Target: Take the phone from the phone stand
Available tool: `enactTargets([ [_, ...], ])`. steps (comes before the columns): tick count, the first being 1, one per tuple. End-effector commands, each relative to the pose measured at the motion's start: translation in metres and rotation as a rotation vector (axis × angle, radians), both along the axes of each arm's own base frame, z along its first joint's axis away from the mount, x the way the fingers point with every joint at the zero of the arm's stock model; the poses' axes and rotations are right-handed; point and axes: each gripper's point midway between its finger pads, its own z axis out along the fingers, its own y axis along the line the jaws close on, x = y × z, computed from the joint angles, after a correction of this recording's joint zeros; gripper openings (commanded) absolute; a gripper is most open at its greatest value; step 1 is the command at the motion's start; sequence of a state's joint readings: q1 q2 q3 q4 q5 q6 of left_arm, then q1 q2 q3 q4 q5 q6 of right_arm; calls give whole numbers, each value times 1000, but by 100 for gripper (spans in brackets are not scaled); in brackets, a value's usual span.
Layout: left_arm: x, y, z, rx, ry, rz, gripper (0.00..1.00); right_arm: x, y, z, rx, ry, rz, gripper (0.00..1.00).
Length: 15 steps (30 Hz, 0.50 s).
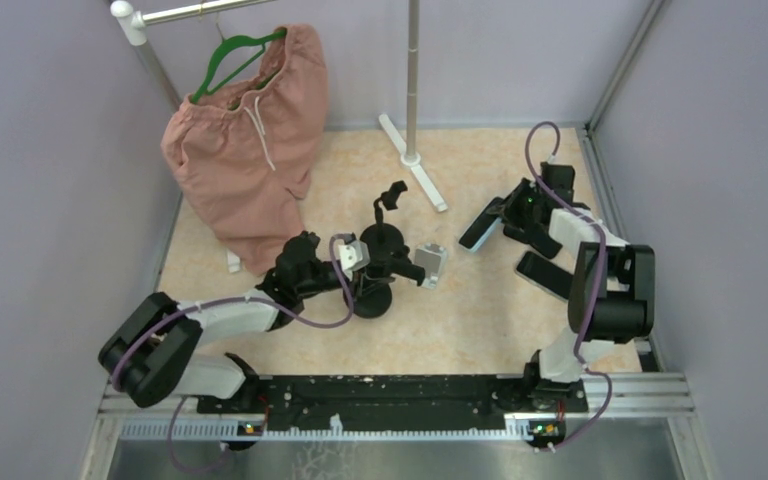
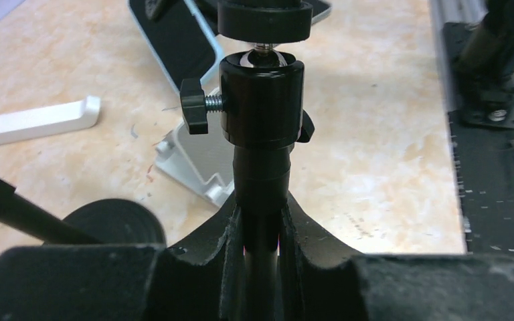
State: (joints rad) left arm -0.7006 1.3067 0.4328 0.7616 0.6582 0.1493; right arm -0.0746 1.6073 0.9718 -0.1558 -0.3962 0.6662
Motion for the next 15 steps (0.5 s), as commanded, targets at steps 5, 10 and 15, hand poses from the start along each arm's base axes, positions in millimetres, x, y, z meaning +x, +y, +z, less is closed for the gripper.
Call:
enactTargets([
  [5,45,-15,34,-117,-123,137,40,35,3,34,11,-158,43,0],
  [10,31,-11,12,-96,-45,126,53,33,0,25,-16,-143,49,0],
  [15,21,6,0,-71,-35,167,80,39,3,23,-11,-154,78,0],
])
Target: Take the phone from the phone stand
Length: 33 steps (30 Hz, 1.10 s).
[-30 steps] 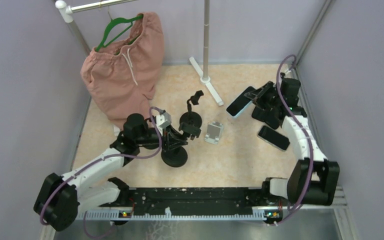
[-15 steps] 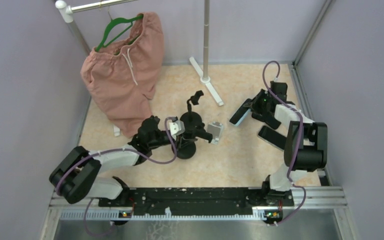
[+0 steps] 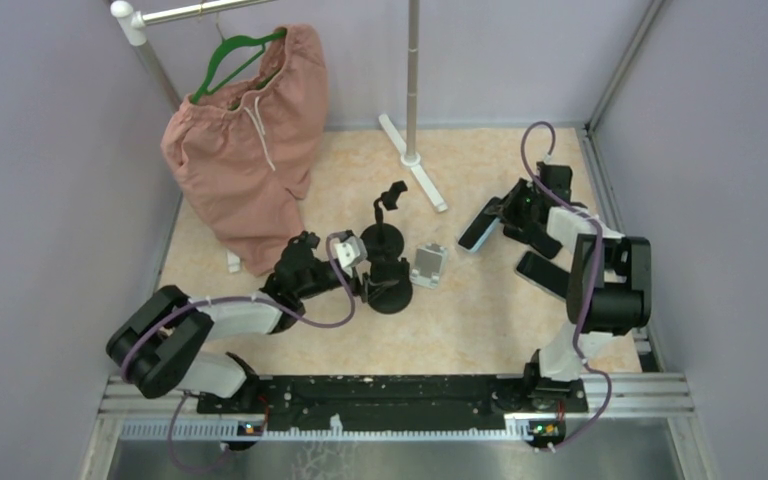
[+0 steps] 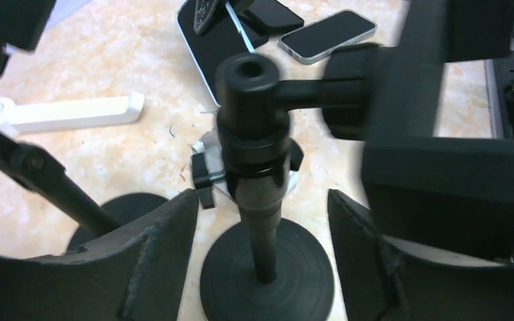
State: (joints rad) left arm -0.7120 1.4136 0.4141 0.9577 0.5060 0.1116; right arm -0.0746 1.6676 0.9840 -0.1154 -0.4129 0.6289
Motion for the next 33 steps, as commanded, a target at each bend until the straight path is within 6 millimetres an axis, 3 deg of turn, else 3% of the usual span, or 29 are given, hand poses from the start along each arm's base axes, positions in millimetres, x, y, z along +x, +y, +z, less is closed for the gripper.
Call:
enactTargets([
  [1,-10,11,4,-24,-3,23,94,32,4,35,13,-150,51,0],
  [3,-17,13,6,-28,7,8,99,36,7,34,29,-158,70,0],
  [14,-30,30,33,20,29,-16,99,74,0,10,-27,-108,155,0],
  [16,-26,35,41,27,72,-21,99,77,-4,3,-59,-90,150,11],
  [18,-21,42,50,27,119,-26,99,77,-10,-5,-87,-72,136,29],
  [23,-10,55,76,37,179,-56,99,69,-18,-12,-131,-53,96,51],
  [28,-21,58,99,9,192,-87,99,63,-21,-2,-163,-66,65,59],
  [33,-42,56,108,53,198,-209,99,56,-23,26,-185,-103,36,68],
])
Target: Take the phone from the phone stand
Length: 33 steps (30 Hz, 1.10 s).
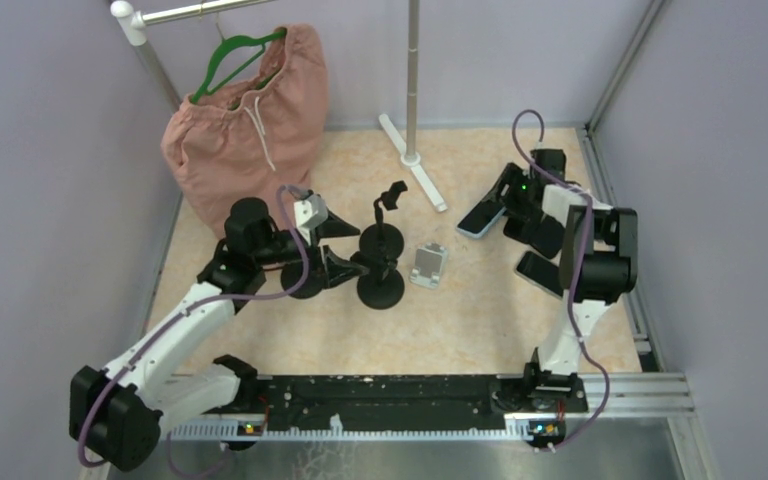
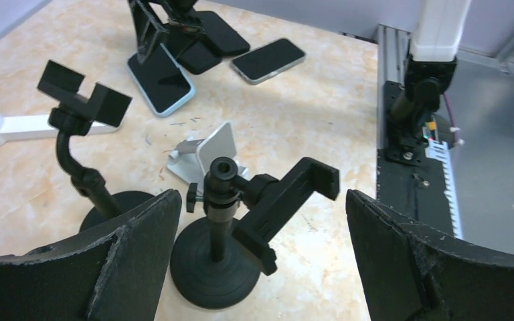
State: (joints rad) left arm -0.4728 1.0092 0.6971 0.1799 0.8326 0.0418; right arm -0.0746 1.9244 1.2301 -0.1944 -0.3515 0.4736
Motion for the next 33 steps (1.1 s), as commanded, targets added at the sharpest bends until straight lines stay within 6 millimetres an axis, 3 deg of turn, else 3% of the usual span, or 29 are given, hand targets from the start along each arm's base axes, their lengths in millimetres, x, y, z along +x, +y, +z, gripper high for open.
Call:
enactTargets([
  [1,-23,1,6,65,38,-133,99,6,-6,71,-46,-158,-24,68],
  [4,-17,5,18,105,21,-115,99,-4,-10,93,-75,-184,-42,73],
  [7,-6,8,39,114,17,-64,99,-17,-15,115,-101,-199,-62,85],
  [8,2,11,51,113,23,-28,99,-20,-15,121,-107,-207,-67,95],
  [9,13,14,60,116,43,12,99,-25,-15,133,-111,-227,-72,98],
  [12,60,29,81,141,174,171,99,-36,-19,155,-132,-265,-94,99],
  [15,96,54,114,143,291,265,99,-47,-20,180,-139,-319,-113,99],
  [20,123,111,146,163,311,443,99,-65,-24,209,-149,-386,-154,99],
  [22,125,134,143,195,297,506,99,-74,-26,214,-158,-397,-170,99],
  [26,120,188,116,330,281,614,99,-92,-38,208,-227,-372,-198,99],
  [29,119,234,80,355,326,731,99,-107,-59,199,-313,-346,-289,99],
  [30,117,245,53,355,377,759,99,-116,-70,193,-347,-356,-347,99],
  [33,117,273,6,301,387,887,99,-130,-88,182,-386,-464,-468,99],
])
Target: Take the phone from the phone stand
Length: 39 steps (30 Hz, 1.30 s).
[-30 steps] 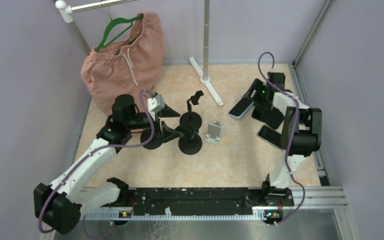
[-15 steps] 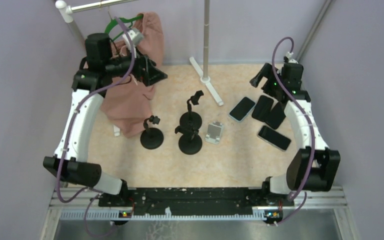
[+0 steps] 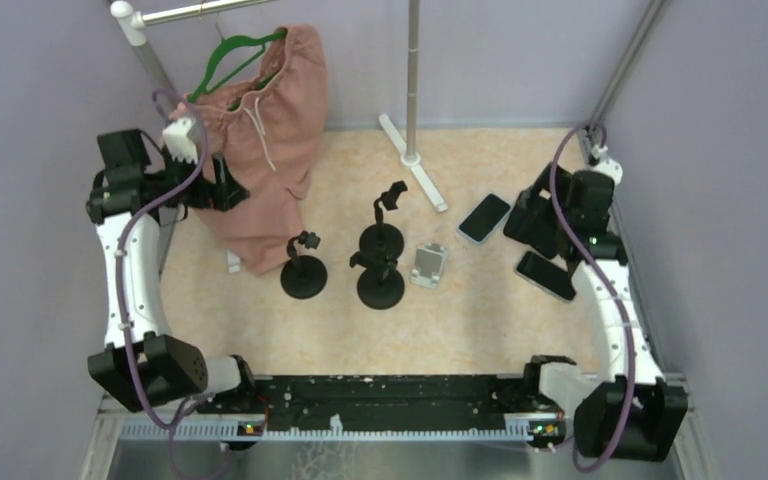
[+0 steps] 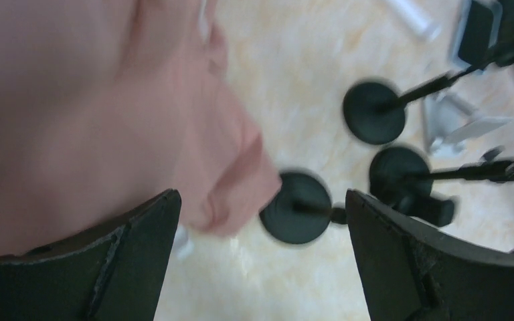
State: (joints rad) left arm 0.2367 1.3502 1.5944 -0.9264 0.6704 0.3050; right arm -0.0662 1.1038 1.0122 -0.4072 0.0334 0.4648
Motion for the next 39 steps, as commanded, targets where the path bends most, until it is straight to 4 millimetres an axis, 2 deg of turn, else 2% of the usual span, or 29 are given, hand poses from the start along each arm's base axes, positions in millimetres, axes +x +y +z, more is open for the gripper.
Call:
enactTargets([
  [1,-5,39,-72,10,0,142,99,-25,-37,-13,-108,-112,-199,99],
  [4,-4,46,-101,18,-115,211,99,-33,-44,-39,-130,-120,-235,99],
  [5,2,49,-100,23,-199,226,99,-36,-45,-46,-133,-147,-243,99],
  [7,3,48,-112,-14,-264,262,99,-37,-46,-55,-151,-222,-239,99],
  [10,1,28,-136,-71,-318,164,99,-41,-48,-76,-173,-292,-241,99],
  [13,5,21,-163,-131,-292,155,99,-47,-55,-93,-223,-325,-267,99],
  [15,10,19,-182,-145,-271,166,99,-50,-59,-99,-267,-358,-271,99],
  [17,12,17,-197,-134,-272,167,99,-51,-60,-95,-293,-418,-271,99],
  [21,18,10,-217,-30,-333,150,99,-51,-61,-97,-355,-453,-264,99],
  [23,19,9,-217,-47,-355,159,99,-51,-61,-99,-383,-463,-273,99],
  [25,16,6,-211,-77,-420,167,99,-48,-57,-91,-418,-500,-269,99],
  [28,11,2,-200,-117,-500,175,99,-49,-48,-101,-440,-489,-245,99],
  [32,3,1,-200,-128,-569,192,99,-53,-42,-96,-459,-547,-261,99],
  [35,-10,-6,-199,-106,-627,173,99,-56,-24,-96,-532,-554,-181,99],
  [37,-20,-11,-199,-59,-673,177,99,-50,-10,-101,-577,-545,-96,99],
  [39,-18,-16,-198,-34,-698,164,99,-40,3,-108,-602,-535,-9,99],
])
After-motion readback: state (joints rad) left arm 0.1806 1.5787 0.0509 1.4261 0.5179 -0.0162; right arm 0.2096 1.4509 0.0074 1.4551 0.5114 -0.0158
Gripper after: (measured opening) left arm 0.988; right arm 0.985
